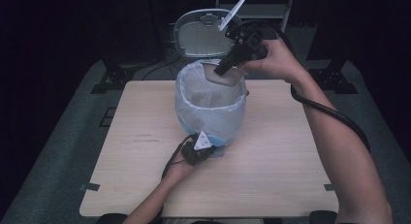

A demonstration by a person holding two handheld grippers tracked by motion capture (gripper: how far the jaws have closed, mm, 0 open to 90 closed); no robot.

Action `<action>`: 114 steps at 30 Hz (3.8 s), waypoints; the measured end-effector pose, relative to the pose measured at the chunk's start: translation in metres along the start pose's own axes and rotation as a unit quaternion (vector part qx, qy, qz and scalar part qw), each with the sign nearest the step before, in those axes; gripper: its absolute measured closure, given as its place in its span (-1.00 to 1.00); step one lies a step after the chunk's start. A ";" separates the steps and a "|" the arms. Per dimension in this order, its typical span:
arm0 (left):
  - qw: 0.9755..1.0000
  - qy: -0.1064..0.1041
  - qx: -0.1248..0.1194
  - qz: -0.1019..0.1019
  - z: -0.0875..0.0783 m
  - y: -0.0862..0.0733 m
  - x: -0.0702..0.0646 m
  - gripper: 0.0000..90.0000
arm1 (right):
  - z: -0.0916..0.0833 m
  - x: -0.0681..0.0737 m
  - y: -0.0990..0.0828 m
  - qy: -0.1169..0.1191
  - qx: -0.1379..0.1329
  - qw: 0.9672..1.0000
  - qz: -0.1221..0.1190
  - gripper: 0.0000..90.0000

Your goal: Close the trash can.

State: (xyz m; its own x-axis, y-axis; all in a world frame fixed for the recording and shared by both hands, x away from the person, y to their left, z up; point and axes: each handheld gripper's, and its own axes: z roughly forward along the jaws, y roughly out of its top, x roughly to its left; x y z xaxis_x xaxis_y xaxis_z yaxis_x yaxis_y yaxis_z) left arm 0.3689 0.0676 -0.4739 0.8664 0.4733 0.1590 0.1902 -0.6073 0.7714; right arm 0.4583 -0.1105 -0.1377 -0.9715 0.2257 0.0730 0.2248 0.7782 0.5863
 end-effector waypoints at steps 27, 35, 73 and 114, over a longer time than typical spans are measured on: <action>1.000 0.000 -0.002 -0.002 0.000 -0.001 0.000 1.00 | 0.030 -0.010 0.004 0.011 0.009 1.000 -0.007 0.84; 1.000 -0.001 0.000 0.001 0.000 0.000 0.000 1.00 | 0.038 -0.012 0.005 0.015 0.013 1.000 -0.007 0.84; 1.000 0.004 0.003 0.002 0.000 0.001 0.000 0.94 | 0.044 -0.013 -0.051 0.000 -0.006 1.000 0.002 0.34; 1.000 -0.018 -0.008 0.013 -0.049 0.017 -0.017 0.32 | 0.004 -0.028 -0.205 -0.036 -0.089 0.988 0.121 -0.02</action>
State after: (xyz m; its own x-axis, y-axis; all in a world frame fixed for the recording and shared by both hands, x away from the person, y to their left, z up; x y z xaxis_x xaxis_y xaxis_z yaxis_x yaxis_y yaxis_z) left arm 0.3344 0.0807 -0.4336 0.8868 0.4345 0.1573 0.1603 -0.6085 0.7772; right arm 0.4396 -0.2738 -0.2631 -0.8813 0.4388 0.1753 0.4276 0.5825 0.6913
